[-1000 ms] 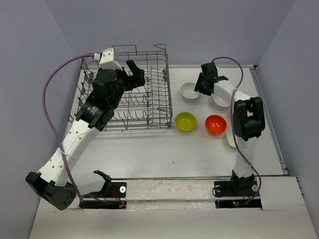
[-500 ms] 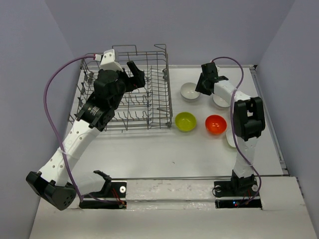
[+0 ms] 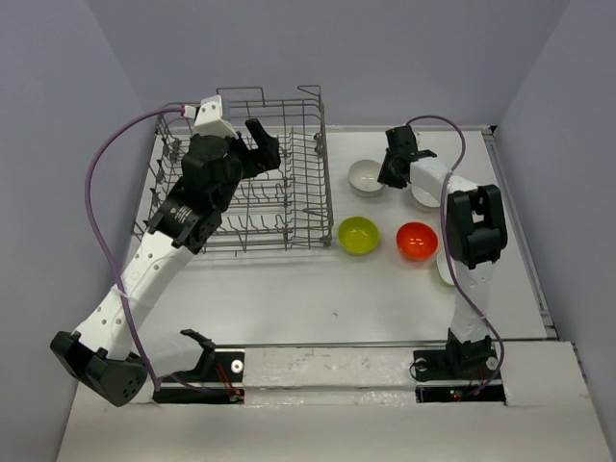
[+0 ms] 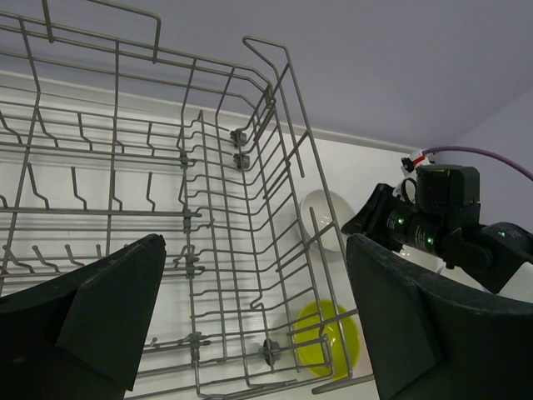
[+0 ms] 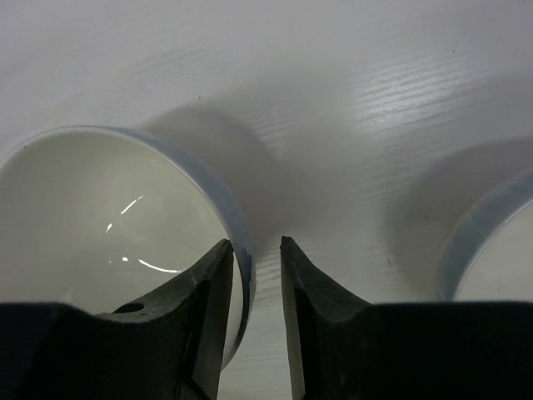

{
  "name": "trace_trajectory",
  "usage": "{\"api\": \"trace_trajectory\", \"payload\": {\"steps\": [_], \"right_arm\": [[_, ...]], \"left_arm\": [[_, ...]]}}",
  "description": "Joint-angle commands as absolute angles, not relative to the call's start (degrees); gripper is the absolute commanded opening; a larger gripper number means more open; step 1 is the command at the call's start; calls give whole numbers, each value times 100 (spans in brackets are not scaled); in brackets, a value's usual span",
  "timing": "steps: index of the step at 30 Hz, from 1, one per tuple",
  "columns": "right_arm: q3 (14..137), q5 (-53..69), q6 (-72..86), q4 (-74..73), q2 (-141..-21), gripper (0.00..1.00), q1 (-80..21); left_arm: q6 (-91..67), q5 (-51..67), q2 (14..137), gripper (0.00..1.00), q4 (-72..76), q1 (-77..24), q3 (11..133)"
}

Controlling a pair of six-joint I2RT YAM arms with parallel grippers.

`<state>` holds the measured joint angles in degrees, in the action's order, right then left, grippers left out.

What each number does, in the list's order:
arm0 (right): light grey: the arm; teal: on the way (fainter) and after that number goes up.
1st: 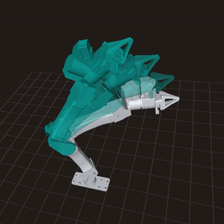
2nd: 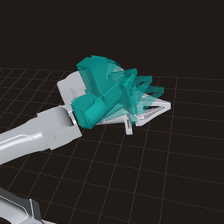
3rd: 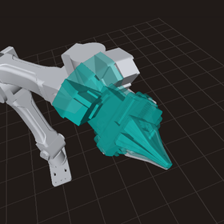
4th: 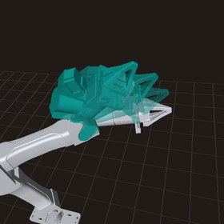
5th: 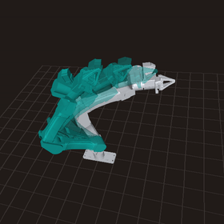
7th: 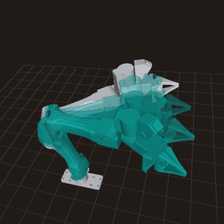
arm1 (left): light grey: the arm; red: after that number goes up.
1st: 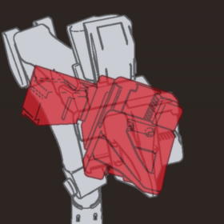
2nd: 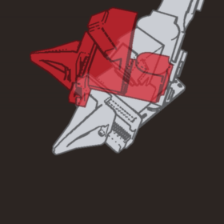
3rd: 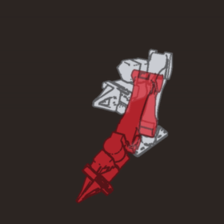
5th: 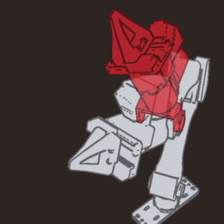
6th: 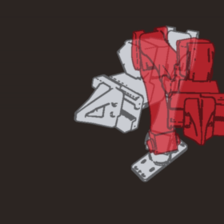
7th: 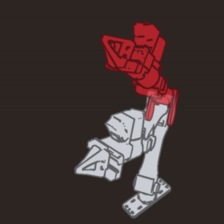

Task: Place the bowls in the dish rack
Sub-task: Pick up the bowl from the center of the board, then pass from the right arm to the left

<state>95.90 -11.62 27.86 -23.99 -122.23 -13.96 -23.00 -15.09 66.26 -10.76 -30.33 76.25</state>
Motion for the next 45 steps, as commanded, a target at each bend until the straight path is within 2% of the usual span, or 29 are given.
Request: {"api": "trace_trajectory", "payload": {"steps": [1, 5, 11, 17, 38, 45], "right_arm": [[9615, -1257, 2795, -2312, -12217, 33, -1450], [9642, -1257, 2795, -2303, -12173, 22, -1450], [9694, -1239, 2760, -2285, -12085, 18, -1450], [9747, -1152, 2760, -2250, -11927, 1, -1450], [10379, -1327, 2646, -2478, -11074, 1, -1450], [10512, -1468, 2584, -2628, -10530, 1, -1450]], "left_arm": [[-2241, -1626, 6486, 99, -888, -3059, 7550], [-2241, -1644, 6504, 99, -888, -3050, 7541], [-2241, -1635, 6521, 99, -888, -3059, 7532], [-2224, -1626, 6609, 99, -905, -3050, 7585], [-2118, -1450, 7180, 99, -1090, -3059, 8156], [-2074, -1380, 7602, 99, -1327, -3059, 8701]]}}
